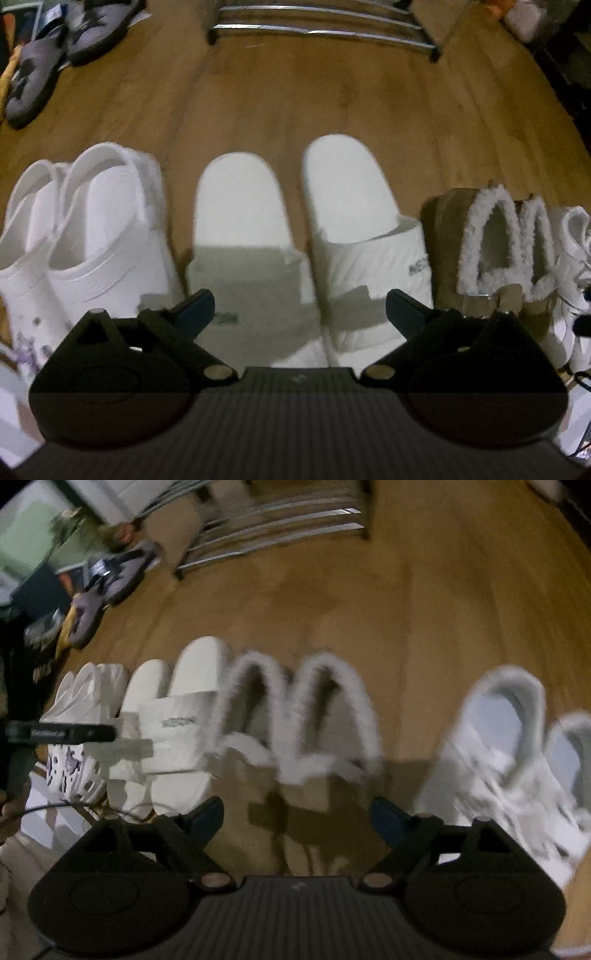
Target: Organize scattered shoes
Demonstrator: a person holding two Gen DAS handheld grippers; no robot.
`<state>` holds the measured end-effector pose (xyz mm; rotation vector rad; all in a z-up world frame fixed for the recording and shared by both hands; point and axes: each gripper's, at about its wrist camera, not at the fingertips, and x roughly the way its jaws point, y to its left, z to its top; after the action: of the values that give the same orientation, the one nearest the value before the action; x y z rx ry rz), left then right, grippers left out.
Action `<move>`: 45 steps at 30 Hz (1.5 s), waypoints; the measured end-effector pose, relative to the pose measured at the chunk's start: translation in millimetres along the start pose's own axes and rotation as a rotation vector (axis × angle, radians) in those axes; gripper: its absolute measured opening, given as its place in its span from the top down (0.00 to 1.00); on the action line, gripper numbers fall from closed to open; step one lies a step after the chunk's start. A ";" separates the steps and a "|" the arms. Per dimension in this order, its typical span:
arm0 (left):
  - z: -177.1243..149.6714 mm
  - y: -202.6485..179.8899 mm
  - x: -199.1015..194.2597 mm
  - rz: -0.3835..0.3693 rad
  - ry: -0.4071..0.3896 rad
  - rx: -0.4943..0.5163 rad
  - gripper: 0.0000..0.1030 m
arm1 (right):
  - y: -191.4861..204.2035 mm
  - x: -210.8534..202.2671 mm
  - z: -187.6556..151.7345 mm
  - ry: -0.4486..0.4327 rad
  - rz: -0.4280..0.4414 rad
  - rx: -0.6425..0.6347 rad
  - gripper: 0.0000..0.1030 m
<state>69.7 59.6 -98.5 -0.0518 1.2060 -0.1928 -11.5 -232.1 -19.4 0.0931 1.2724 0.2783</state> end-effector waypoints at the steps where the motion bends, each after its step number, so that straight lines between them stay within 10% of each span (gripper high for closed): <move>1: -2.3 -6.6 -0.1 0.020 -0.020 0.029 0.04 | 6.3 0.7 3.2 -0.017 -0.009 -0.013 0.27; 7: -11.7 -21.3 -17.1 0.053 -0.138 0.156 0.03 | 21.6 28.3 26.4 -0.104 -0.142 -0.045 0.40; 15: -12.0 22.1 -14.8 -0.070 -0.138 -0.054 0.03 | 27.0 95.8 46.1 0.005 -0.233 -0.064 0.44; 19: -13.7 16.9 -5.8 -0.058 -0.129 -0.042 0.03 | 22.4 126.1 48.7 0.041 -0.192 -0.046 0.83; 21: -15.2 15.2 -2.4 -0.061 -0.128 -0.044 0.03 | 20.8 128.5 47.9 0.024 -0.159 -0.035 0.84; 35: -17.1 28.1 4.8 -0.098 -0.177 -0.130 0.02 | 10.2 73.0 34.8 -0.335 -0.017 0.041 0.89; 45: -16.8 41.7 4.5 -0.204 -0.225 -0.223 0.02 | 7.3 -18.5 98.9 -0.596 0.009 0.091 0.90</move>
<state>60.6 100.8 -114.6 -0.3829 0.9923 -0.2241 76.6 -221.4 28.7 0.2407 0.6922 0.1797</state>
